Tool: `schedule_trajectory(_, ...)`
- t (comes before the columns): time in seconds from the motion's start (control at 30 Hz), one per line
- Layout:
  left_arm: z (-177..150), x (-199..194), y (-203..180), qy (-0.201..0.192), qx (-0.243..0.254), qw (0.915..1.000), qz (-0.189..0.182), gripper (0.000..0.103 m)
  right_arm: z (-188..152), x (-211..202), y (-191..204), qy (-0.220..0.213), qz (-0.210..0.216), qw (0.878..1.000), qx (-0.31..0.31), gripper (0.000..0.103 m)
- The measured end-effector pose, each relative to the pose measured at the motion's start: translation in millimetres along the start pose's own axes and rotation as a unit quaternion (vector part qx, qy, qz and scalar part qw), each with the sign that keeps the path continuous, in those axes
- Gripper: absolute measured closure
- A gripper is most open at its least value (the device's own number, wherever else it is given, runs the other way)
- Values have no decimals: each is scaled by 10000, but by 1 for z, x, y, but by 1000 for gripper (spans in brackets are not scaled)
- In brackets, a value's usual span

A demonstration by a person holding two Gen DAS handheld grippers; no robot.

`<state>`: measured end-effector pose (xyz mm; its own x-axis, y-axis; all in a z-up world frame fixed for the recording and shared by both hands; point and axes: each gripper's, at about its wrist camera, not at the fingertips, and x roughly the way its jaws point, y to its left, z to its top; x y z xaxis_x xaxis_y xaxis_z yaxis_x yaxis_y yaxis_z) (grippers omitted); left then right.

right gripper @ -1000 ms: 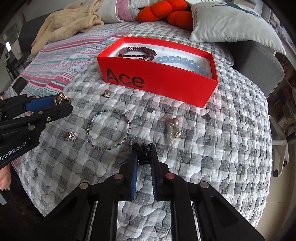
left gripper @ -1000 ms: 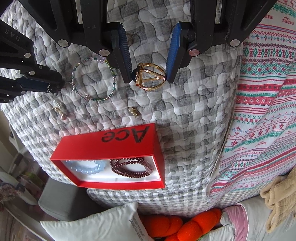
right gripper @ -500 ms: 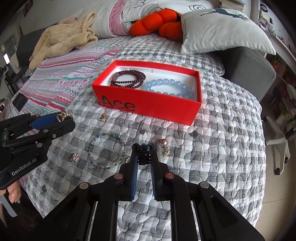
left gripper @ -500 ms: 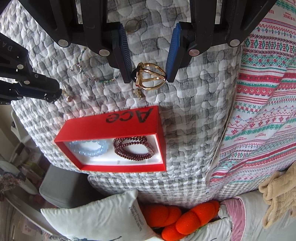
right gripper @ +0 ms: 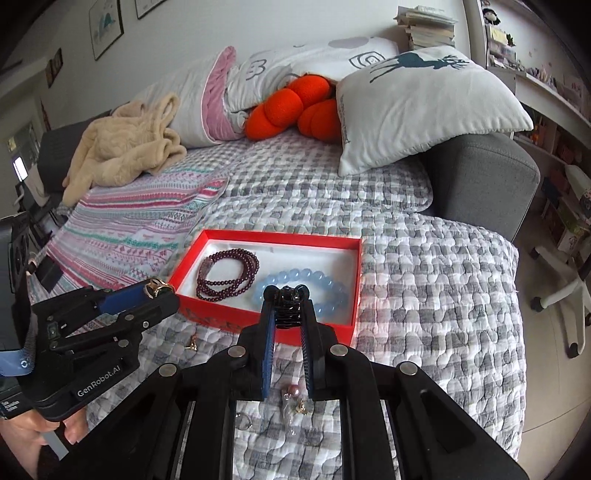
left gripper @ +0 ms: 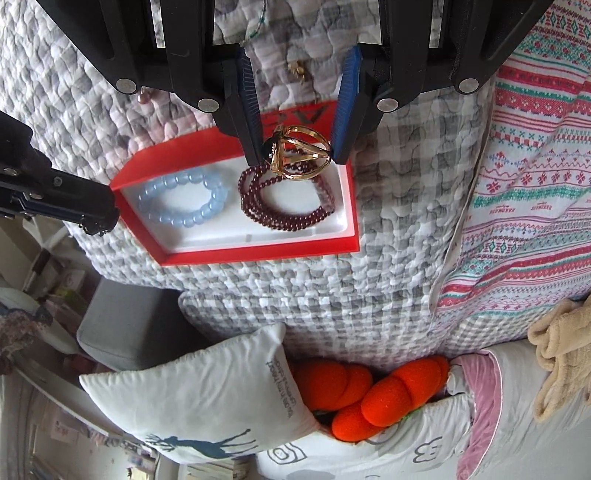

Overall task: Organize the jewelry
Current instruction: 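Lower the gold ring into the box with the left tool while the right lowers the clip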

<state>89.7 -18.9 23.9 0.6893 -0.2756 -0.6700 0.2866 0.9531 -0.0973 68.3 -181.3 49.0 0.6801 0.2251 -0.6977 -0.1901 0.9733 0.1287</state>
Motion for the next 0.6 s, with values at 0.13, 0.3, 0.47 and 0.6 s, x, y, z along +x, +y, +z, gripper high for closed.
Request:
schedule_trajectory(0.13, 8, 15, 1, -40, -70, 9999, -107, 72, 6, 16, -9, 31, 86, 9999, 136, 89)
schedule_trajectory(0.3, 14, 31, 0, -53, -69, 10000, 24, 72, 7, 35, -17, 106, 44, 9997, 211, 89)
schedule_trajectory(0.47, 16, 44, -1, -50, 28, 9999, 157, 72, 6, 46, -22, 197, 29, 9996, 213, 89)
schedule_trajectory(0.6, 17, 48, -4, -98, 136, 9996, 212, 72, 5, 51, -24, 239, 26, 9995, 228, 89)
